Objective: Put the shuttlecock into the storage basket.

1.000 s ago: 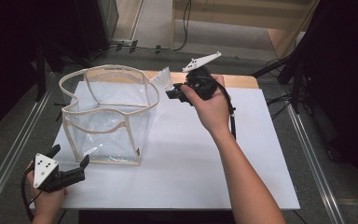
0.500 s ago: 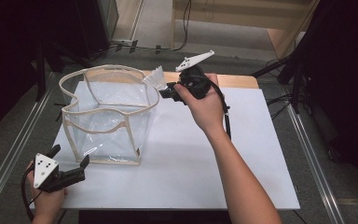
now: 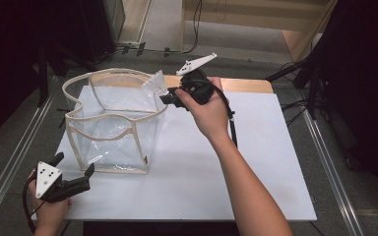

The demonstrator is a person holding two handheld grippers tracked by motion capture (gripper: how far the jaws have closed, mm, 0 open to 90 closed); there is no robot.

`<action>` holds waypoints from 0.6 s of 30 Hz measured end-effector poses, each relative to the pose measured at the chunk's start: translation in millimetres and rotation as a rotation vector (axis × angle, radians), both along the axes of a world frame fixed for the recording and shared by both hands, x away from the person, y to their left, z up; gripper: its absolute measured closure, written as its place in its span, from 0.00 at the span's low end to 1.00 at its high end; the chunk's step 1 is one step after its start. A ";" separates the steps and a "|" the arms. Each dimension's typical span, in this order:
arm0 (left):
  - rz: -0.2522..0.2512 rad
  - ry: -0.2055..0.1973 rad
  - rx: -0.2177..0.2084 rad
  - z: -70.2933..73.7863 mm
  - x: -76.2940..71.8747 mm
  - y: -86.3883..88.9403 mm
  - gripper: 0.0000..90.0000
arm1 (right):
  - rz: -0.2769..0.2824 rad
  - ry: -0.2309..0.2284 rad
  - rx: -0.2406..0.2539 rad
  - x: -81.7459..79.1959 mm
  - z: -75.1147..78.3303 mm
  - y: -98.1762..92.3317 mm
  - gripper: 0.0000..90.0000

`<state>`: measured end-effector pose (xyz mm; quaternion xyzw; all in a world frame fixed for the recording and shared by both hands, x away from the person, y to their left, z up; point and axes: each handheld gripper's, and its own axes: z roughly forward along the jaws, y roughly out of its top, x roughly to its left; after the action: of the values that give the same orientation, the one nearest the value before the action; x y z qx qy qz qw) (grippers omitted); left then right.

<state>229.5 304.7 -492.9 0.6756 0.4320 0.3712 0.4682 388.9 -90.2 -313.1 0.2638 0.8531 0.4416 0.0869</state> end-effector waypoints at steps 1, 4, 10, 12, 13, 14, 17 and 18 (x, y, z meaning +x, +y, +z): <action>0.001 0.001 0.000 0.1 -0.1 0.1 0.00 | 0.001 0.002 0.002 0.0 -0.3 1.4 0.70; 0.001 0.001 0.001 0.1 -0.1 0.0 0.00 | 0.007 0.003 0.001 0.7 -1.4 5.1 0.70; 0.001 0.001 0.001 0.1 -0.1 0.0 0.00 | 0.004 0.002 0.000 1.6 -3.8 11.7 0.69; 0.000 0.000 0.001 0.0 0.1 -0.1 0.00 | 0.008 0.001 0.000 1.7 -4.3 13.6 0.69; 0.000 -0.001 0.001 -0.1 0.0 -0.2 0.00 | 0.006 0.001 -0.005 1.6 -4.6 14.3 0.69; 0.000 -0.001 0.001 -0.1 0.0 -0.2 0.00 | 0.000 -0.001 -0.007 1.5 -5.1 14.8 0.69; 0.000 0.000 -0.001 -0.1 0.0 -0.2 0.00 | -0.027 -0.002 -0.011 0.9 -6.3 13.5 0.58; 0.000 0.000 -0.001 -0.1 0.0 -0.2 0.00 | -0.029 -0.001 -0.006 0.8 -6.8 12.4 0.51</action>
<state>229.6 304.6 -493.0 0.6753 0.4322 0.3709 0.4686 389.7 -77.8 -319.9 0.2757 0.8506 0.4376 0.0944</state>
